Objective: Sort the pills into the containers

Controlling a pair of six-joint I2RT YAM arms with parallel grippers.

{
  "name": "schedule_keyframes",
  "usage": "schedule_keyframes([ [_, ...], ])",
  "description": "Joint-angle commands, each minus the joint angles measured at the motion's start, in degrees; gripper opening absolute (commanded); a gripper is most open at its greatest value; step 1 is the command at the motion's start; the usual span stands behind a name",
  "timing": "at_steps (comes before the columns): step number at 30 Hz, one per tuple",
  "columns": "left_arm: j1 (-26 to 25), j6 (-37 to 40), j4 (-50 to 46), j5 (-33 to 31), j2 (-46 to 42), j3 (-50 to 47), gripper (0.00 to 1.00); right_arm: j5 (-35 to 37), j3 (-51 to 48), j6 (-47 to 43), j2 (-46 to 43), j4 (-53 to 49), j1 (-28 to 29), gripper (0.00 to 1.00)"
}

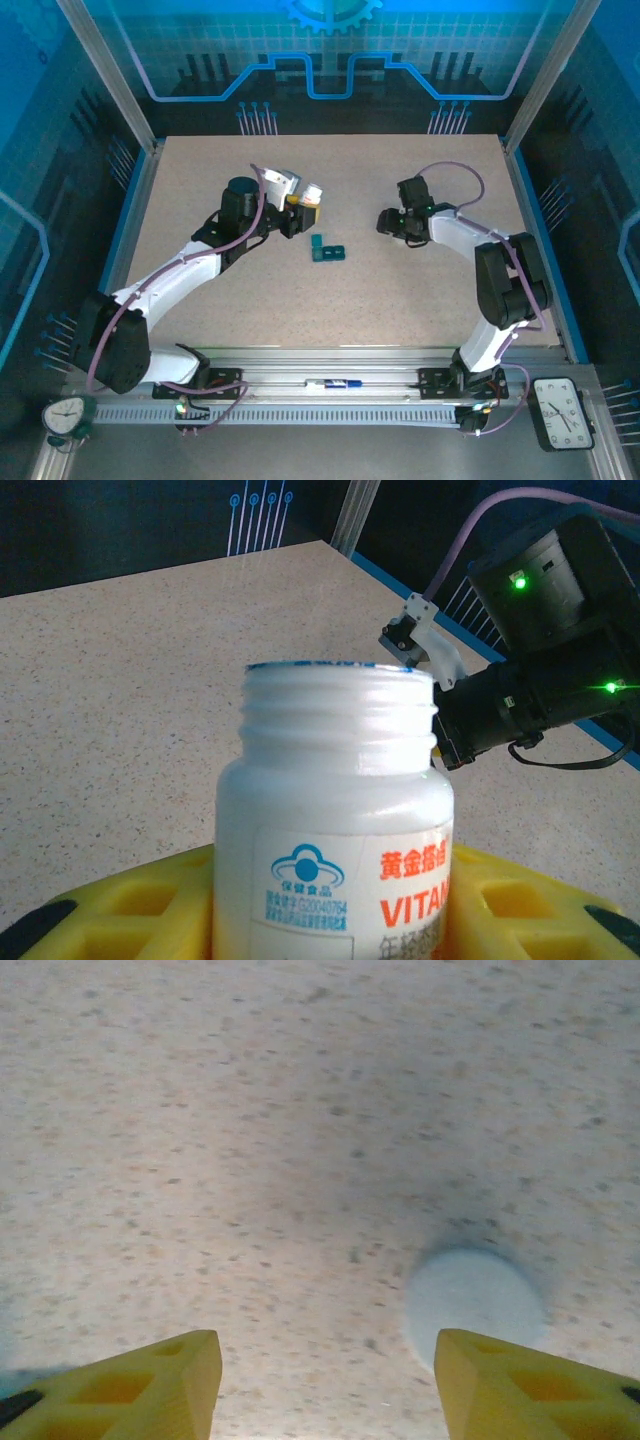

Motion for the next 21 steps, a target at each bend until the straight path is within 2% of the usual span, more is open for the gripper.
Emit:
schedule_keyframes([
  [1, 0.6, 0.8, 1.2, -1.0, -0.2, -0.9, 0.13, -8.8, 4.2, -2.8, 3.5, 1.3, 1.6, 0.54],
  [9, 0.7, -0.4, -0.7, -3.1, 0.0, -0.5, 0.13, -17.7, 16.6, -5.7, 14.3, -2.4, 5.1, 0.36],
  [12, 0.7, -2.6, -1.2, -5.0, -0.3, -1.2, 0.13, -18.7, 19.5, -6.3, 17.5, -3.5, 6.3, 0.34],
  [21, 0.6, -4.1, -5.5, -9.8, -2.4, -3.6, 0.13, -20.3, 18.8, -6.4, 20.6, -2.4, 9.0, 0.25],
])
